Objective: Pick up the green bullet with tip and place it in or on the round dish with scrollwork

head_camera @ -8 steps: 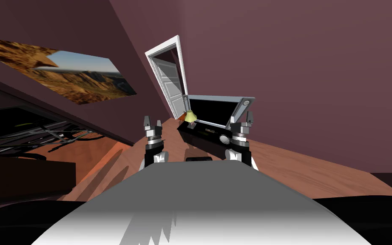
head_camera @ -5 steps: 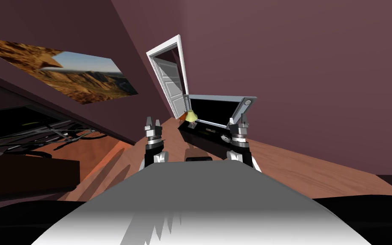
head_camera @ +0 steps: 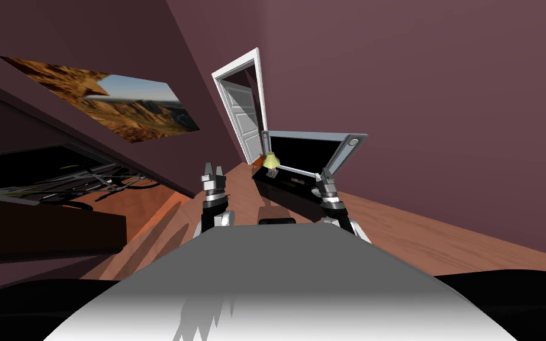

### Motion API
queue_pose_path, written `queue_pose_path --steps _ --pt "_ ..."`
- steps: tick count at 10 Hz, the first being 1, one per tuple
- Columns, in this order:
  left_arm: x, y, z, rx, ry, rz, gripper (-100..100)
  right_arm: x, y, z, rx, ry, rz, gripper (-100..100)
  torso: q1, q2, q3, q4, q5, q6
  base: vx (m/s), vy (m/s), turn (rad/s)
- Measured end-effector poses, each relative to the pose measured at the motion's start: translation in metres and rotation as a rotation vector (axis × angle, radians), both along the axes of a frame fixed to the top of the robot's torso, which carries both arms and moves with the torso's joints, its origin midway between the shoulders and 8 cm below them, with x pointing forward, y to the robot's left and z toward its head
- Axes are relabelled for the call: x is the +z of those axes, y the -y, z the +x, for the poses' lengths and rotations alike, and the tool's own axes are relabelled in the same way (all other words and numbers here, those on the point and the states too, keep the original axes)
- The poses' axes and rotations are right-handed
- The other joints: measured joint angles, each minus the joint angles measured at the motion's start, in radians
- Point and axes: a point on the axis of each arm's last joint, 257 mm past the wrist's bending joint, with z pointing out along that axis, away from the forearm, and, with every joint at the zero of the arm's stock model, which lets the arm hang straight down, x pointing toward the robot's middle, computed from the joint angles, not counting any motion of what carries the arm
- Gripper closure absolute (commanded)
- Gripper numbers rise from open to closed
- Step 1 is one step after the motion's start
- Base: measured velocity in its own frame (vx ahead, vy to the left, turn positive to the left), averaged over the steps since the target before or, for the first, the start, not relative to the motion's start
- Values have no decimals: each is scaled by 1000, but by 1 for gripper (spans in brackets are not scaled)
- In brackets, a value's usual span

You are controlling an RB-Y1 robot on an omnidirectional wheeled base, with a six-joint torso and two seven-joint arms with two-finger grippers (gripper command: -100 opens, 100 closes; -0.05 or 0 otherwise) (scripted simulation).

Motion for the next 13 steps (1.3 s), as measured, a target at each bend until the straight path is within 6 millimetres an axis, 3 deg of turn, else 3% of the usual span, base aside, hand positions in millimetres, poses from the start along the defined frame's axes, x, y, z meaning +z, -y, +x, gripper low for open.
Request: queue_pose_path --steps 2,4,7,10,13 --pt "0 0 0 0 0 0 0 -21 4 2 6 -60 -59 -100 -2 -2 -1 0 0 0 0 75 101" --pt "0 0 0 0 0 0 0 -61 8 3 12 -169 -157 -100 0 -2 -1 0 0 0 -7 114 144" --pt "0 0 0 0 0 0 0 -135 24 -15 23 -359 -329 -100 4 -4 -2 -1 1 0 16 139 108" --pt "0 0 0 0 0 0 0 -189 33 -32 35 -490 -460 -100 0 -5 -3 -1 0 0 34 84 126" --pt "0 0 0 0 0 0 0 -228 51 -50 43 -594 -562 -100 -2 -5 -3 -1 0 0 46 70 103"
